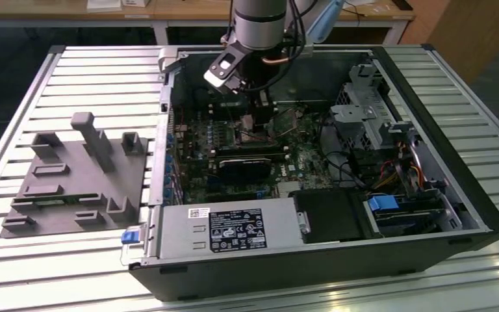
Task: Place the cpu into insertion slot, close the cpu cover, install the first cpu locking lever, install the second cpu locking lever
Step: 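Place the cpu into insertion slot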
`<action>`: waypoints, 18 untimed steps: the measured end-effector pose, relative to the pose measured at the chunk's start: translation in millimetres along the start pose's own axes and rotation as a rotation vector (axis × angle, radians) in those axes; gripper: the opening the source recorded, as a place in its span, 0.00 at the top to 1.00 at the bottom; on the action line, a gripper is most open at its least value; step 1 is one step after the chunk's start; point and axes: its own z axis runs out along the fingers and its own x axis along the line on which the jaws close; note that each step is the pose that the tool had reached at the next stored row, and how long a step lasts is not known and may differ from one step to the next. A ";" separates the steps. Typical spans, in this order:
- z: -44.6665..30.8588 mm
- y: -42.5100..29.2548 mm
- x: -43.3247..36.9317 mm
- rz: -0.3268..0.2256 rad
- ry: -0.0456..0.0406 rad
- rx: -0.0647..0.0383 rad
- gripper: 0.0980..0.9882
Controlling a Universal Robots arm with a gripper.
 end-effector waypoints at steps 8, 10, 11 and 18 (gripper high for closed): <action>8.5 1.5 1.0 0.000 -0.0027 0.000 0.51; 10.8 1.5 1.3 0.000 -0.0038 0.000 0.51; 11.8 1.5 1.3 0.000 -0.0047 0.001 0.51; 17.8 1.5 4.7 0.001 -0.0094 0.001 0.51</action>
